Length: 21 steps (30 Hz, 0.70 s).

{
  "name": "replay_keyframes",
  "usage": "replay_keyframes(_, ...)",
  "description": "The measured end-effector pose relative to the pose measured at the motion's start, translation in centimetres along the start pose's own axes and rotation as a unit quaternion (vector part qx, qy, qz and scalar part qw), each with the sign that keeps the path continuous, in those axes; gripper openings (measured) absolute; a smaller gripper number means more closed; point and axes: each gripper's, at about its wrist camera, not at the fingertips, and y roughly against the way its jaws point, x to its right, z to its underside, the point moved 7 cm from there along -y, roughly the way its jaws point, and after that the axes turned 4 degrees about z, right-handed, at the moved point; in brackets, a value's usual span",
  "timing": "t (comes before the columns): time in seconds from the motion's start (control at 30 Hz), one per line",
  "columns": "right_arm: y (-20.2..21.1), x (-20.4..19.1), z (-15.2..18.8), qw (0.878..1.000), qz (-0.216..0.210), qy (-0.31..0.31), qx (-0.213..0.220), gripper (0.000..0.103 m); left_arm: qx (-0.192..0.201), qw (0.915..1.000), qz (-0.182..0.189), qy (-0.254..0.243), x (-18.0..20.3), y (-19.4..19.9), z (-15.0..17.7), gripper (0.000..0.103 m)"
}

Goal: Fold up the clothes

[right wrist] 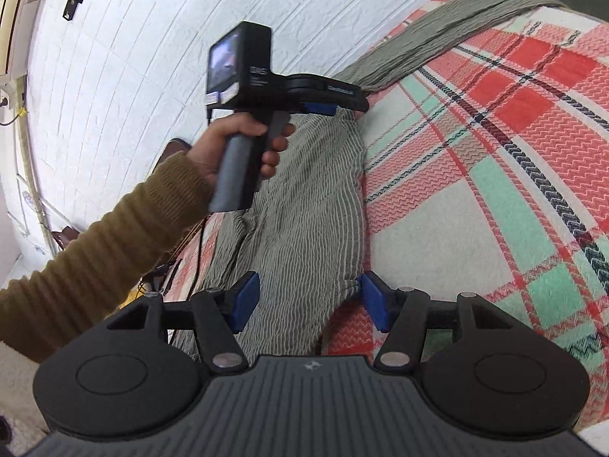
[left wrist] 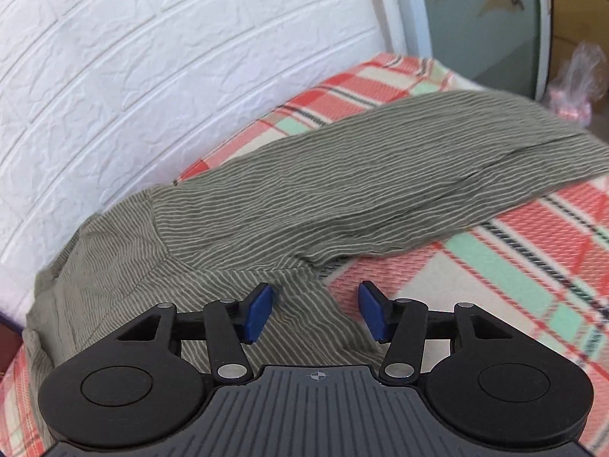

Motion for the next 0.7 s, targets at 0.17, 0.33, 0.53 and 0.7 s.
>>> replay_keyframes(0.17,-0.3,-0.7,0.1,0.999,-0.025,0.011,-0.017,0.075,0.007,0.9999,-0.010,-0.007,-0.3,-0.7,-0.7,0.047)
replay_keyframes(0.33,-0.7,-1.6,0.8,0.998,-0.022,0.044,-0.029,0.080,0.014,0.9996,-0.017,-0.018,-0.3,-0.7,-0.5,0.007)
replay_keyframes(0.53,-1.5,-1.2,0.9,1.000,-0.023,0.003,-0.014,0.053,0.016,0.9998,0.004,0.012,-1.1,-0.3,-0.7,0.003)
replay_keyframes(0.7,-3.0,-0.7,0.8,0.999,-0.007,-0.038,-0.008,0.004,0.019,0.9940,0.060,0.089,-3.4,0.8,-1.6,0.003)
